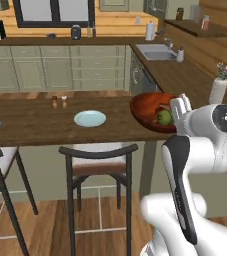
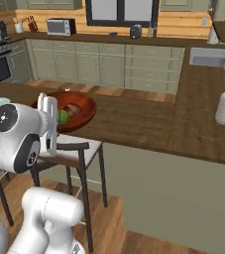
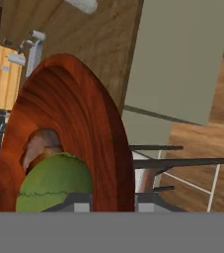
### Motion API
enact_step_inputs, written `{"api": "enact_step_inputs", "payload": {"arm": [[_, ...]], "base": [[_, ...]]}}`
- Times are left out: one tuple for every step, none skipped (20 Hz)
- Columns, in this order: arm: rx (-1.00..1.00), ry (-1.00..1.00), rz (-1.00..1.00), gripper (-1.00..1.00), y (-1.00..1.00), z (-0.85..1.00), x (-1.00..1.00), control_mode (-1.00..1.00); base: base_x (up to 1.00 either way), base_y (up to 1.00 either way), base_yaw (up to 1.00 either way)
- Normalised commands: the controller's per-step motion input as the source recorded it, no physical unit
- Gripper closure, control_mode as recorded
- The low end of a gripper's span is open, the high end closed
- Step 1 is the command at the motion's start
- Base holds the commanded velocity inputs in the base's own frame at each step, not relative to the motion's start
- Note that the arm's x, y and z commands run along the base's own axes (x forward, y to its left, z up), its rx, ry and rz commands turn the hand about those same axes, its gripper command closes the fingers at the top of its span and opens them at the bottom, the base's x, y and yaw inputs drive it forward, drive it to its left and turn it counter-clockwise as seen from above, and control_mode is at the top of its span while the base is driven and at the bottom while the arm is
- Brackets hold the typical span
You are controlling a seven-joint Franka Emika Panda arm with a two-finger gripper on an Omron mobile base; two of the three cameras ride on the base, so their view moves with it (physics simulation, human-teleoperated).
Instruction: Pick the chicken drumstick and lime from their plates and place them in the bowl. Then put the bowl in the fridge.
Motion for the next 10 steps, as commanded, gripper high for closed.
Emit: {"api": "enact_step_inputs", "payload": {"arm": [[0.00, 0.00, 0.00, 1.00, 0.00, 0.00, 0.00, 1.00], [0.00, 0.00, 0.00, 1.00, 0.00, 0.00, 0.00, 1.00], [0.00, 0.00, 0.00, 1.00, 0.00, 0.00, 0.00, 1.00], [0.00, 0.00, 0.00, 1.00, 0.00, 0.00, 0.00, 1.00], [0.00, 0.00, 0.00, 1.00, 0.00, 0.00, 0.00, 1.00], [0.00, 0.00, 0.00, 1.00, 0.00, 0.00, 0.00, 1.00], [0.00, 0.00, 0.00, 1.00, 0.00, 0.00, 0.00, 1.00], [0.00, 0.00, 0.00, 1.00, 0.00, 0.00, 0.00, 1.00], [0.00, 0.00, 0.00, 1.00, 0.00, 0.00, 0.00, 1.00], [0.00, 0.00, 0.00, 1.00, 0.00, 0.00, 0.00, 1.00]], "base": [[-0.07, 1.00, 0.25], [-0.01, 1.00, 0.23], [0.00, 1.00, 0.21], [0.00, 1.00, 0.22], [0.00, 1.00, 0.25], [0.00, 1.00, 0.25], [0.00, 1.00, 0.23], [0.06, 1.00, 0.19], [0.17, 1.00, 0.15], [0.26, 1.00, 0.11]]}}
